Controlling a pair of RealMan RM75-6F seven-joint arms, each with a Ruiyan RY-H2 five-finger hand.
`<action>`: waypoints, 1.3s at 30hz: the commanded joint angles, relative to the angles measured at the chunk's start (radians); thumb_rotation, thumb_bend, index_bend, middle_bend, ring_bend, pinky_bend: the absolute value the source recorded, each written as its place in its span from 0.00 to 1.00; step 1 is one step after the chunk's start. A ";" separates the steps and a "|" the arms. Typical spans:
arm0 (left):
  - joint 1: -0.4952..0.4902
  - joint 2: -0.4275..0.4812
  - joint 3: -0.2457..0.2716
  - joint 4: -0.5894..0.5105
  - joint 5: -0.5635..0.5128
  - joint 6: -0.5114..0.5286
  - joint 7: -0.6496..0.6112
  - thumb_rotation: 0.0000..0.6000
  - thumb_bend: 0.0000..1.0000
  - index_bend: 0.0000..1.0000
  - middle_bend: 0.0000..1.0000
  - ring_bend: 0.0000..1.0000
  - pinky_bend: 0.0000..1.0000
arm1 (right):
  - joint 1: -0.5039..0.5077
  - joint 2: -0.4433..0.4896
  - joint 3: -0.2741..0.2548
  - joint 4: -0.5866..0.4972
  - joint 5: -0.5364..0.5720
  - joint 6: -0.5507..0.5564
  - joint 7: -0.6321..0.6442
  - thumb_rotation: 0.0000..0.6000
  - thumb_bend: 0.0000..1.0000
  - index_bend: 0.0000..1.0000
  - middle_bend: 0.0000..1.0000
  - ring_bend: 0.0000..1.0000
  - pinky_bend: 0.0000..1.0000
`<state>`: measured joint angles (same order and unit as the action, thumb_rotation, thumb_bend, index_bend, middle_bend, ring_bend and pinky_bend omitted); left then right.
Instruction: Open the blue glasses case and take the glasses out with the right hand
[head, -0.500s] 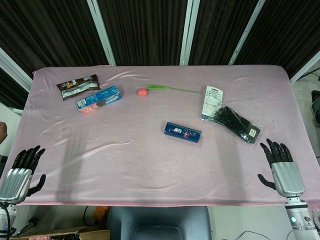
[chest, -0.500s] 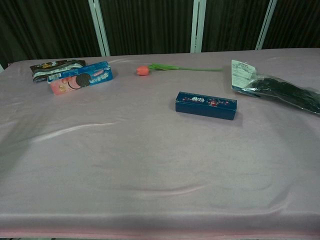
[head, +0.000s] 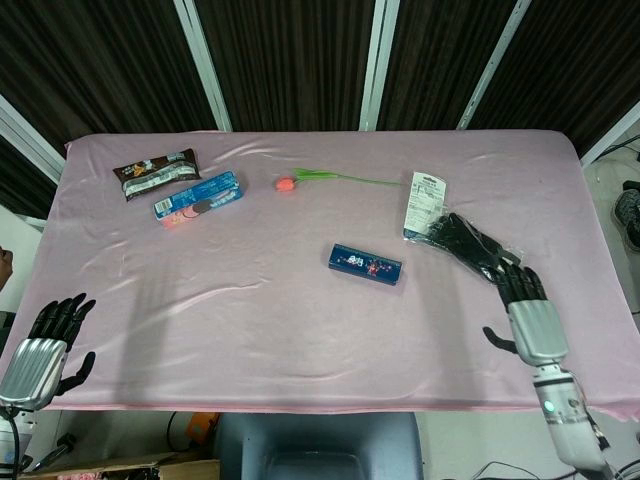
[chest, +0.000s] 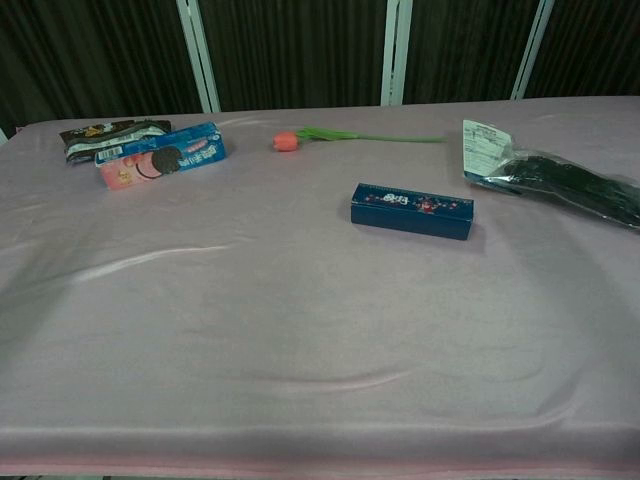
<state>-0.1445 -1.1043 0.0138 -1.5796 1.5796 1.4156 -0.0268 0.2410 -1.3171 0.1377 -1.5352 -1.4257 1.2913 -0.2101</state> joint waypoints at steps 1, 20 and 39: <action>0.001 0.000 0.000 0.001 -0.001 0.003 0.001 1.00 0.41 0.00 0.00 0.00 0.00 | 0.137 -0.115 0.078 0.037 0.084 -0.129 -0.118 1.00 0.34 0.13 0.00 0.00 0.00; 0.002 -0.003 -0.007 0.000 -0.022 0.001 0.015 1.00 0.41 0.00 0.00 0.00 0.00 | 0.322 -0.430 0.126 0.370 0.214 -0.238 -0.147 1.00 0.39 0.46 0.00 0.00 0.00; 0.006 -0.003 -0.015 0.007 -0.036 0.012 0.009 1.00 0.41 0.00 0.00 0.00 0.00 | 0.409 -0.521 0.150 0.462 0.288 -0.265 -0.231 1.00 0.48 0.54 0.02 0.00 0.00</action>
<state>-0.1389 -1.1074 -0.0014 -1.5724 1.5438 1.4275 -0.0180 0.6475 -1.8353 0.2883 -1.0766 -1.1409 1.0285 -0.4374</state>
